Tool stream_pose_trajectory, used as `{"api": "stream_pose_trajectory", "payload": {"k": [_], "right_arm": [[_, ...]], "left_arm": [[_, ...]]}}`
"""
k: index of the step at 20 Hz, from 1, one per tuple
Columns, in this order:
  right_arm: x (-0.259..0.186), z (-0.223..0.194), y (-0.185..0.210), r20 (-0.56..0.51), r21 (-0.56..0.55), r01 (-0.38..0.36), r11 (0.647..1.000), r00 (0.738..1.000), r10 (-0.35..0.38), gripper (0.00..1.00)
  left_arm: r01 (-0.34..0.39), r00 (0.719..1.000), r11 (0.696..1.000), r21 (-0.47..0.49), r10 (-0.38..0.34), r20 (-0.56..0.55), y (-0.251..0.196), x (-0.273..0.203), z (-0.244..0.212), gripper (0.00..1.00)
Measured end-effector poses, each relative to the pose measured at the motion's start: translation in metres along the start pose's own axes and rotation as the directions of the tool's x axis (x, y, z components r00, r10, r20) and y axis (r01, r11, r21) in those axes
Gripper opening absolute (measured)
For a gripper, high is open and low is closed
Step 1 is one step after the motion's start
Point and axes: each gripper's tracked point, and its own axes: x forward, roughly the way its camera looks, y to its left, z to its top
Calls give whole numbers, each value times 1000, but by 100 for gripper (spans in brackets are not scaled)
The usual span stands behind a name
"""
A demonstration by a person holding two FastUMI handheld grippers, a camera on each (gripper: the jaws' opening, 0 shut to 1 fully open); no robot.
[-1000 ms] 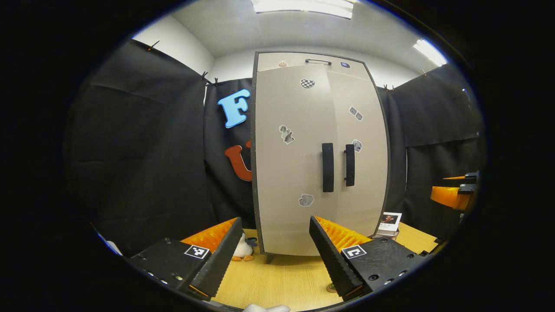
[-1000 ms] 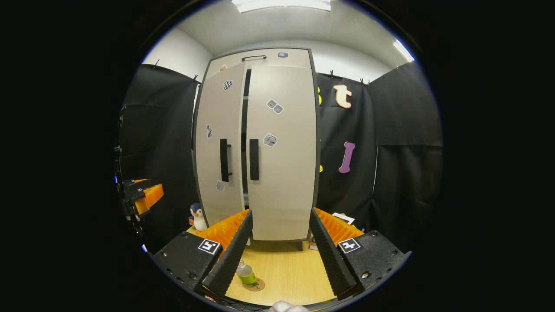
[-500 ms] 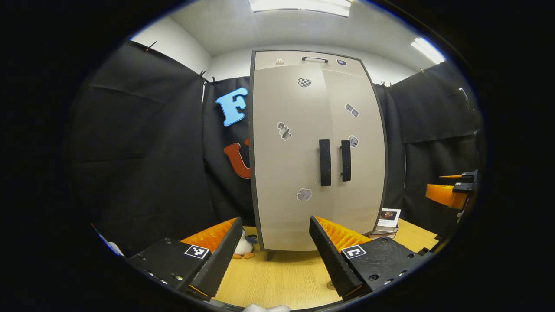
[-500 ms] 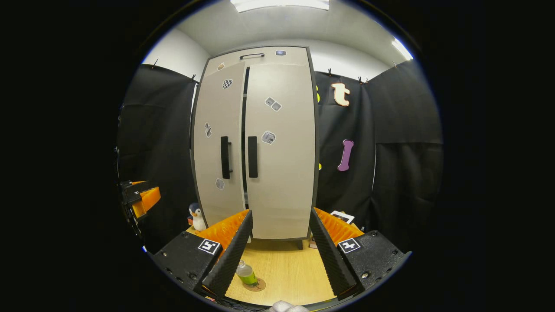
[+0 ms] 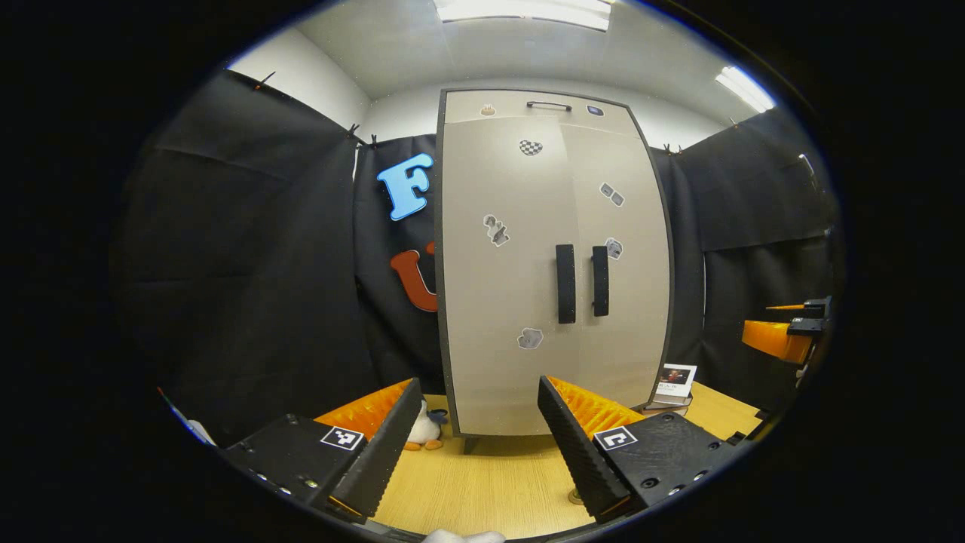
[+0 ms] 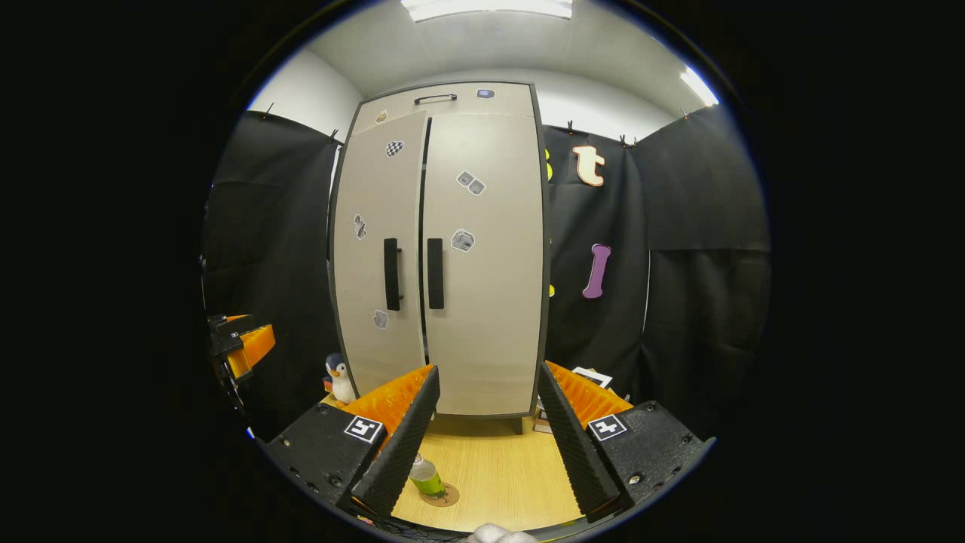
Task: Grasp the bottle in the cabinet with the left hand and place it on the coaster, then close the right door with the right hand and the left door with the left hand.
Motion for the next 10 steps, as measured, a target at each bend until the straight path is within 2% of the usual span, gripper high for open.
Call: {"api": "stream_pose_trajectory", "payload": {"k": [10], "right_arm": [[-1, 1, 5, -2, -9, -15, 1000, 1000, 15, 81]], "left_arm": [[8, 1000, 1000, -4, -8, -2, -3, -1, 0, 94]]}}
